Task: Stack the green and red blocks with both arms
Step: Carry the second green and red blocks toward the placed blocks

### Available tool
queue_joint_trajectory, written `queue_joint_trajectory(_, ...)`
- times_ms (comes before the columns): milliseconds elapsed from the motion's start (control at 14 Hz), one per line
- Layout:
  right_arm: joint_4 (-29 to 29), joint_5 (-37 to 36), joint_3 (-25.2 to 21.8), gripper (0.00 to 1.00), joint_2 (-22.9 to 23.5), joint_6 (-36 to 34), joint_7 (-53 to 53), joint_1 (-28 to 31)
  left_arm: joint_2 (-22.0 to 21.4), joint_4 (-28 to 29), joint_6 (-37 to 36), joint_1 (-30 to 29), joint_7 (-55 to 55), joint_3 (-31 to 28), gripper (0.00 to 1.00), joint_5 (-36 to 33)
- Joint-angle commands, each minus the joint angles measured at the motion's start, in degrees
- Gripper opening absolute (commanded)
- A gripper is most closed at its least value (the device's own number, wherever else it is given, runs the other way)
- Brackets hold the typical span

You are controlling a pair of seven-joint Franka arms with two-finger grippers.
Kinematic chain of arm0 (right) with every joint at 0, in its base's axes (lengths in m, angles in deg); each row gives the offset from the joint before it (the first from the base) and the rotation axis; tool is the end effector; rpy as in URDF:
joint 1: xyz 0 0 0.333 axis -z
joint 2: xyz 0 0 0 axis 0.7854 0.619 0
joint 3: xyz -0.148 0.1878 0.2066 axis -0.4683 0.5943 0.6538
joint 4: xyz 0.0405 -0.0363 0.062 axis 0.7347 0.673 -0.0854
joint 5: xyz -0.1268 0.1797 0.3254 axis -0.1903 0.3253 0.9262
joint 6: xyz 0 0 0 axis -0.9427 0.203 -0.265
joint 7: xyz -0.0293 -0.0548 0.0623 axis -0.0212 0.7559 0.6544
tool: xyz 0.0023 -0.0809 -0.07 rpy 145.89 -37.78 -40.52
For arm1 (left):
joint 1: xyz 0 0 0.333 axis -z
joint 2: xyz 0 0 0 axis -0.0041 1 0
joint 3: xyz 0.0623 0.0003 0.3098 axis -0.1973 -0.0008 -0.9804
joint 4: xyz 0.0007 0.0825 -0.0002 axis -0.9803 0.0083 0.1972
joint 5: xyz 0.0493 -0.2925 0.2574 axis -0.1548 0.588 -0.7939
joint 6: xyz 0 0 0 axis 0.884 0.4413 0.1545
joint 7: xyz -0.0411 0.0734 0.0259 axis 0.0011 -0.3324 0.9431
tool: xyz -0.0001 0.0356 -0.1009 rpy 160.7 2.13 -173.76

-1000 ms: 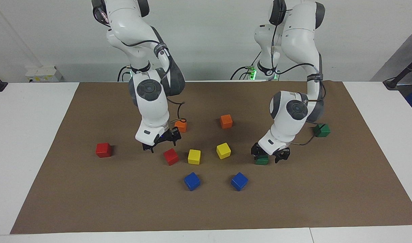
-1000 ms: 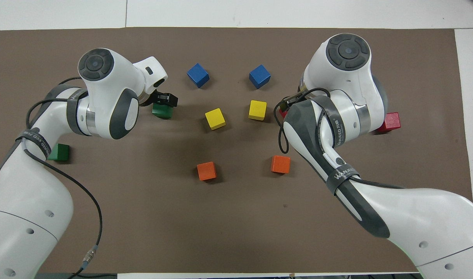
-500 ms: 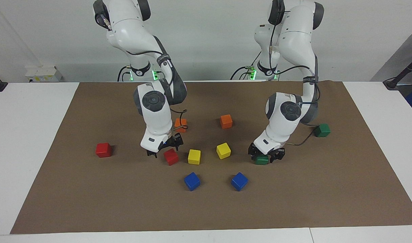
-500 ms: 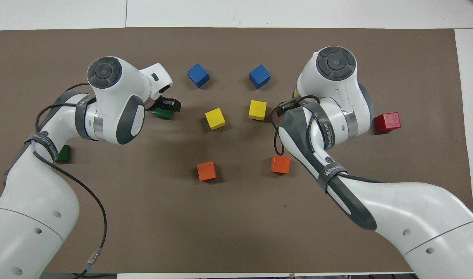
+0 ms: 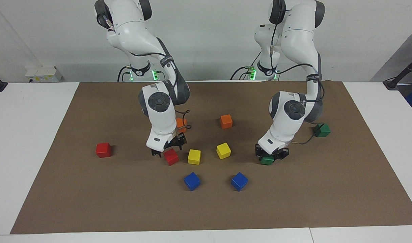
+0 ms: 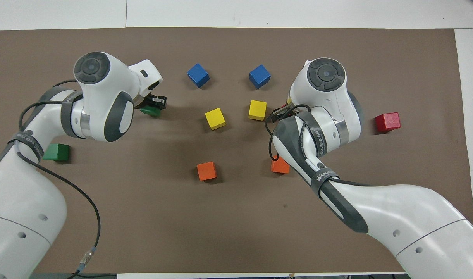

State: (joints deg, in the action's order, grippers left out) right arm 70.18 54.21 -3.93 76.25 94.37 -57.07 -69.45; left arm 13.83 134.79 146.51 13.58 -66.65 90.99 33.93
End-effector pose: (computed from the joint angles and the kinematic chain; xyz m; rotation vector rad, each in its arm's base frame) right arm 0.6302 0.2269 0.3211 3.0604 0.5764 0.0328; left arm 0.6455 -0.1717 0.3363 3.0963 -0.3426 0.0872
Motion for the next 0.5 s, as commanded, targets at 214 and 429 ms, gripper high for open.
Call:
queue_joint_trajectory(214, 3.4, 0.1, 0.3, 0.98, -0.4, 4.4, -1.3, 0.4, -14.0, 2.3, -17.5, -11.5, -8.7, 0.2, 0.0, -0.8)
queue_joint_trajectory(429, 3.9, 0.1, 0.3, 0.71, -0.4, 4.6, -2.6, 0.3, -18.6, 7.9, -19.5, -20.2, -21.8, 0.2, 0.0, -0.7)
